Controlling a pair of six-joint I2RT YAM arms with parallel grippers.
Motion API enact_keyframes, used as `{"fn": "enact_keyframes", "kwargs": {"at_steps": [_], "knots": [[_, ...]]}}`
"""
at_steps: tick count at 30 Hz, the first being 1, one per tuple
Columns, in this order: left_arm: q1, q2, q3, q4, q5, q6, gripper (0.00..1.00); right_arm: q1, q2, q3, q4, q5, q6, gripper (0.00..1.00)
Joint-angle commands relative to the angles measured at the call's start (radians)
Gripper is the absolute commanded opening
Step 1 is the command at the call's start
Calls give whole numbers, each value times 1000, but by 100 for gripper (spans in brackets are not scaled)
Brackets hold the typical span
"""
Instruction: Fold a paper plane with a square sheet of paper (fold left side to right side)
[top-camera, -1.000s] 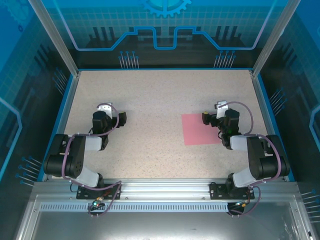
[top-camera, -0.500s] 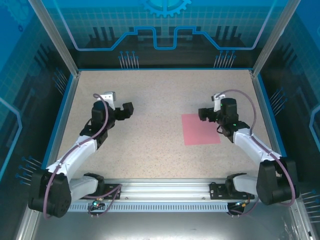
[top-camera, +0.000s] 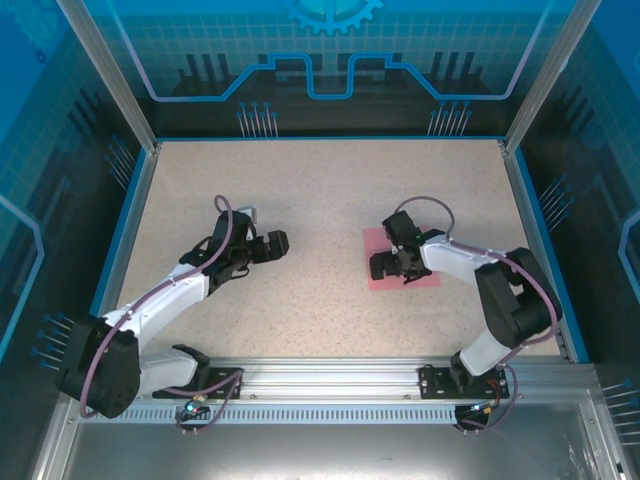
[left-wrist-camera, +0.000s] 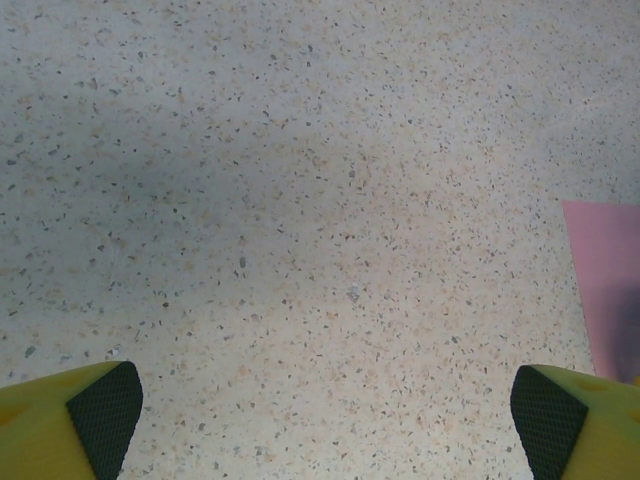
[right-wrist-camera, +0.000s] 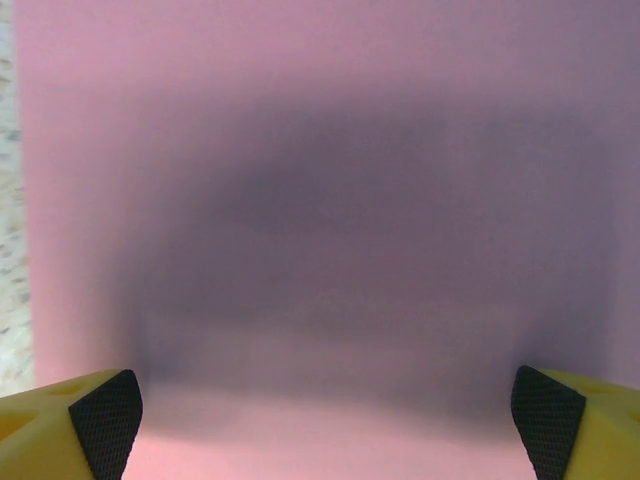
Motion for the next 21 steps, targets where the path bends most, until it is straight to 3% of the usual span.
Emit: {"fn": "enact_keyframes", "kwargs": {"at_steps": [1,10,14,17,21], "knots": [[-8,-2,26,-36,4,-23,99,13,26,26,-59,61,58,99],[-9,-16,20,-44,-9,-16,99,52,86,85,-91,66,84,99],[-9,-15,22,-53,-15,-15,99,92,77,81,-90,13,142,99],[-8,-18,23,-54,-18,-15,99,149,89,80,-72,-35,197,99],[-8,-16,26,-62,-23,-20,99,257,148,179,-150,38,218,99]]}}
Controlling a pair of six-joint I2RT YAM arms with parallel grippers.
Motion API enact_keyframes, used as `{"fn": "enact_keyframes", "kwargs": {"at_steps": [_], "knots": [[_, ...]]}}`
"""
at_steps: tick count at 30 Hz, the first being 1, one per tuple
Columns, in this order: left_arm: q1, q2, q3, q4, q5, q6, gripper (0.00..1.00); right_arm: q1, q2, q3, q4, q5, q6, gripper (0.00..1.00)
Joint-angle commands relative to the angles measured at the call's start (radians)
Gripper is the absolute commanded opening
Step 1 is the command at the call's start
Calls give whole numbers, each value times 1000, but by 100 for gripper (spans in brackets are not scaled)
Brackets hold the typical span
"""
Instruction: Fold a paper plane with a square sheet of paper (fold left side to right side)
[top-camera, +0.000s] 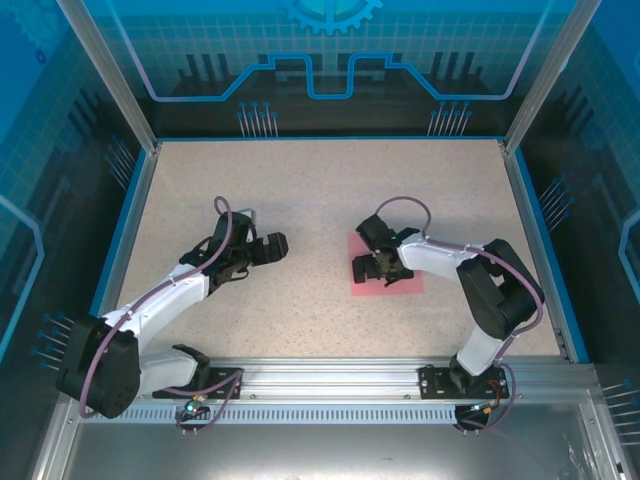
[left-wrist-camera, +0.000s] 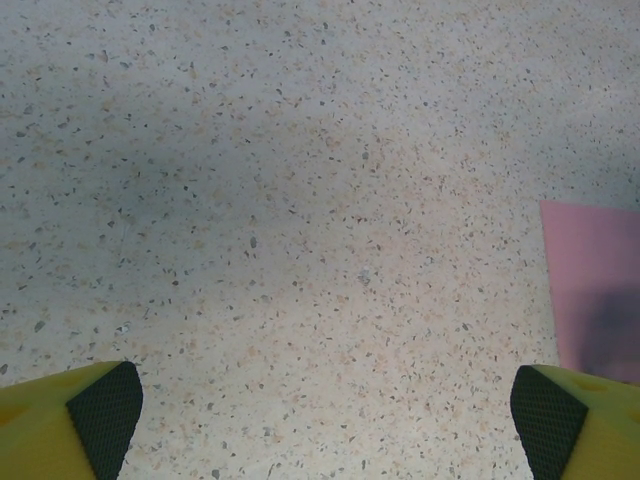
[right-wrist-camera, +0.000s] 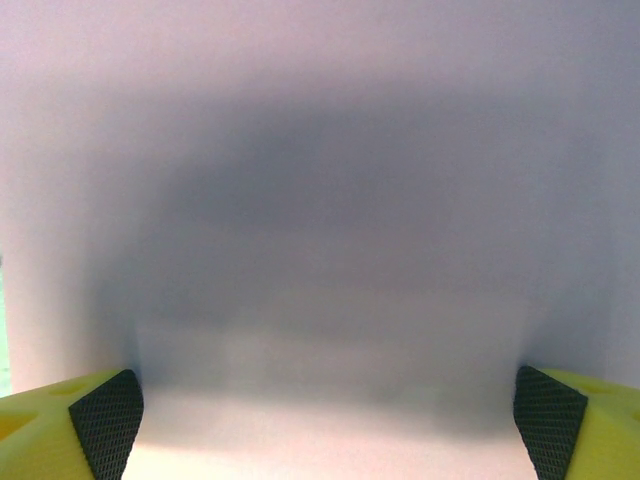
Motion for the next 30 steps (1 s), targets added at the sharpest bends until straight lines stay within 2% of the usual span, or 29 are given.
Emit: {"fn": "enact_keyframes", "kwargs": {"at_steps": [1,7,12,17,21,25,30], "knots": [[-8,-15,27,-30,-21,-11,99,92,57,81,-84,16,61,99],[-7,-14,31,-33,-9,-22,99,168,95,126,-10,-49,193,99],[-8,-13,37,-34,13,-32,99,205,156,170,2,-80,201,99],[-8,-1,46,-12,93,-62,99,201,62,173,-50,7,153,99],[-14,44,60,53,233,-107,93,128,-49,133,-74,17,103,99],[-50,145,112,116,376,-138,76,-4,-118,79,-68,-15,40,99],[-149,308,199,172,465,-169,60,-166,-88,75,-35,-72,-35,99]]}}
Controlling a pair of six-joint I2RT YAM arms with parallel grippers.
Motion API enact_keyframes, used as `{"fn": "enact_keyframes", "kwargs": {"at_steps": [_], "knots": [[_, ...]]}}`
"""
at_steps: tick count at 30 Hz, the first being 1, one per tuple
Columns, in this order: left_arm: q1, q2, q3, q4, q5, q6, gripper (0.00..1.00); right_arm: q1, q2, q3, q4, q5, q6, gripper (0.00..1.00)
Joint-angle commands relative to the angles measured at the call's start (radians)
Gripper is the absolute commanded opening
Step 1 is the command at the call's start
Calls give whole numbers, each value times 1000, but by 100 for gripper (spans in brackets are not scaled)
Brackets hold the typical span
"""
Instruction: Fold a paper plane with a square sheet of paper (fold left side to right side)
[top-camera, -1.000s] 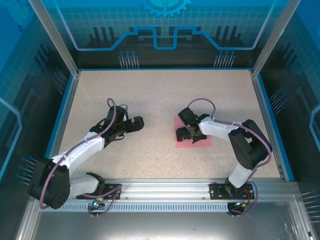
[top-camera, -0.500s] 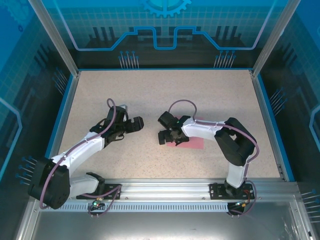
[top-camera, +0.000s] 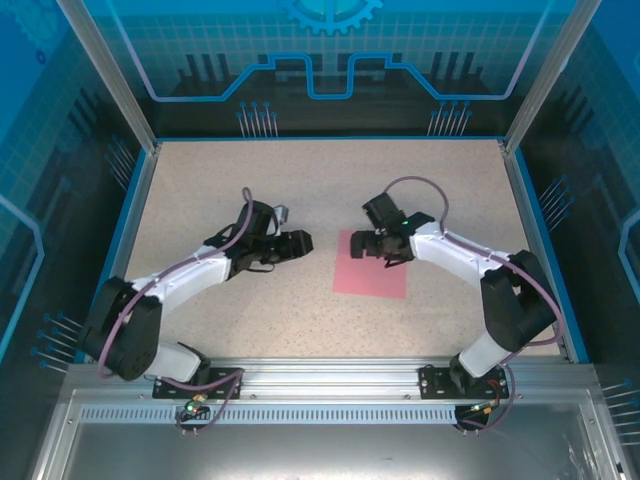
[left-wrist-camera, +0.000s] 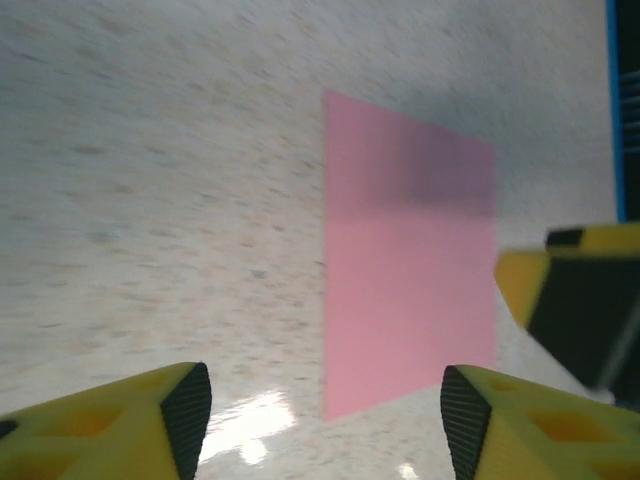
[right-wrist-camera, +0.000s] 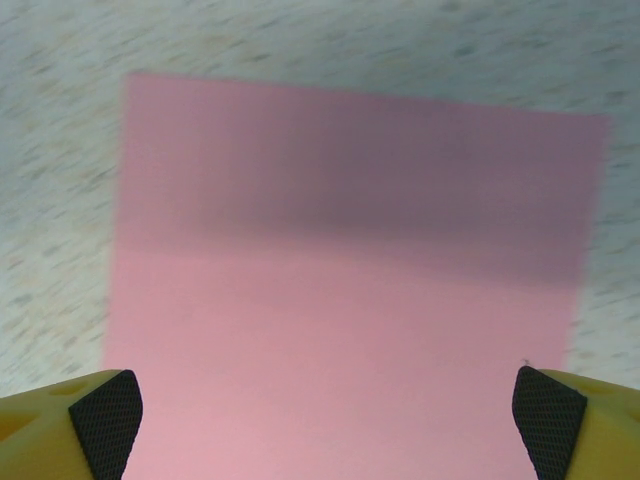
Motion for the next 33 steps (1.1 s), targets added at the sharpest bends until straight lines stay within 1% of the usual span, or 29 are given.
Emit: {"fn": "enact_keyframes", "kwargs": {"at_steps": [1,3,4,10,15,18,21,25,28,32,33], "knots": [[-67,99,70,71,128,-39,56,-74,49,-2,1,-47,-80,99],[-103,162,103,72,134,-53,51,-109,97,28,3,-57,-102,99],[-122,194,120,72,134,-60,50,-121,122,44,4,-61,-112,99],[-205,347,184,48,133,-75,45,-171,229,86,18,-69,-119,99],[-233,411,194,27,105,-84,44,-173,256,72,33,-93,-109,99],[-238,433,195,16,89,-87,43,-161,246,60,32,-97,-110,99],[-243,450,200,-6,64,-79,39,-144,236,45,28,-124,-111,99],[-246,472,209,-29,44,-70,32,-112,233,13,44,-203,-97,97],[-246,478,208,-30,35,-69,30,-79,227,-7,45,-248,-80,97],[-247,474,206,-25,27,-69,28,-29,198,-25,36,-242,-81,97],[-247,471,205,-22,27,-70,28,-17,189,-26,27,-239,-86,95]]}}
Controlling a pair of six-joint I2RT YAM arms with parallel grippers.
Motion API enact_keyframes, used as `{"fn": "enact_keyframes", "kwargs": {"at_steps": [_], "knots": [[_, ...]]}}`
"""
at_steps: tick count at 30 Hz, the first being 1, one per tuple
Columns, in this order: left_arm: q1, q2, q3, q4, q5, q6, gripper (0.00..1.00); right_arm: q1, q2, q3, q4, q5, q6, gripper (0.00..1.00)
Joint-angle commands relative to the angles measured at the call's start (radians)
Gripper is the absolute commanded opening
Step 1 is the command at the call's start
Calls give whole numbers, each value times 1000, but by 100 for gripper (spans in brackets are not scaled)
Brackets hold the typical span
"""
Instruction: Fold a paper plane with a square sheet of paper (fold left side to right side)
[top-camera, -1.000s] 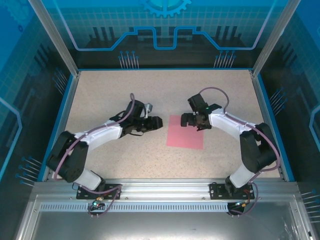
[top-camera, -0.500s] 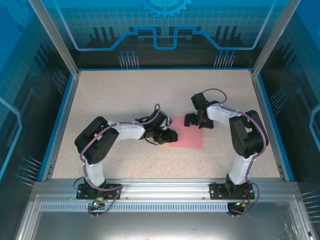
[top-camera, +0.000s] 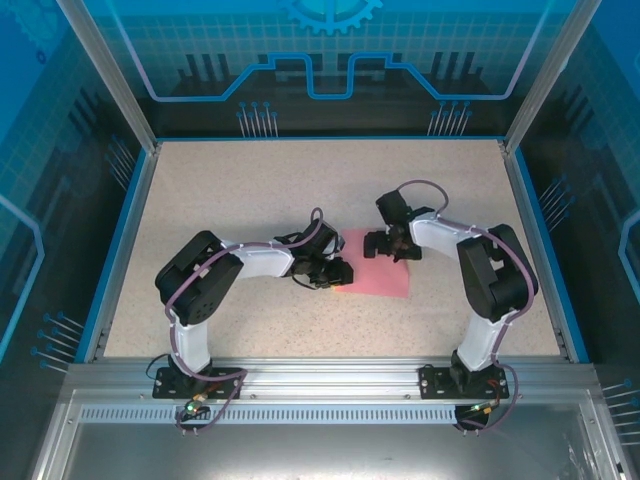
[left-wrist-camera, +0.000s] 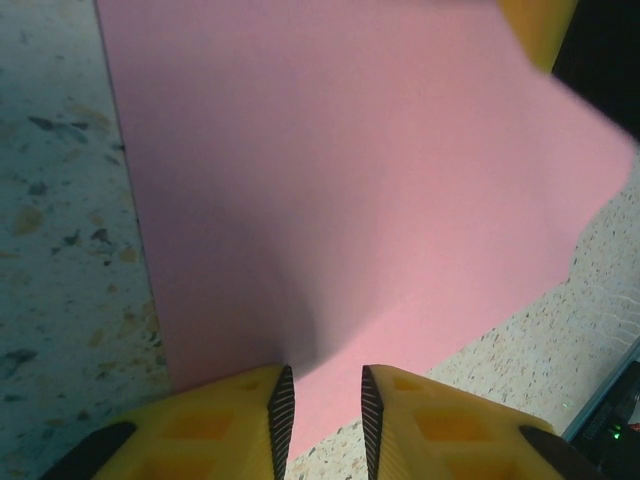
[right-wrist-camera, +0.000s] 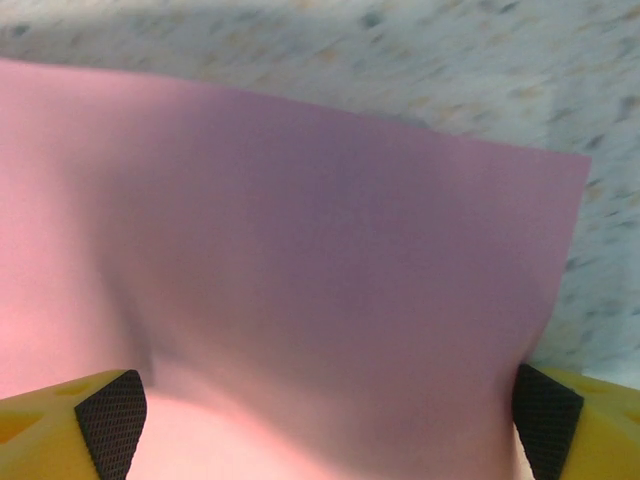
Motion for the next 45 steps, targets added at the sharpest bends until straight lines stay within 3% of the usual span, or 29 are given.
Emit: {"fn": "enact_keyframes", "kwargs": {"at_steps": [1,3,10,14,22,30,37,45], "knots": [[-10,28,6,-40,-49,7,28,82,-11,-38,-46,-181,9,93],[-11,20,3,-34,-49,6,28,91,-24,-46,-53,-195,1,92],[-8,-36,-15,-3,-49,-1,27,88,-52,-78,-38,-243,-27,63],[10,-100,-38,-1,-47,7,28,71,-83,-94,6,-308,-50,51],[131,-333,-193,86,12,2,38,5,-171,-154,124,-506,-110,30],[282,-610,-379,240,114,20,54,-77,-322,-206,224,-832,-202,29],[298,-793,-429,332,188,74,72,-75,-418,-119,180,-1084,-243,29],[296,-802,-432,476,284,31,78,-8,-453,-46,162,-1195,-229,29]]}}
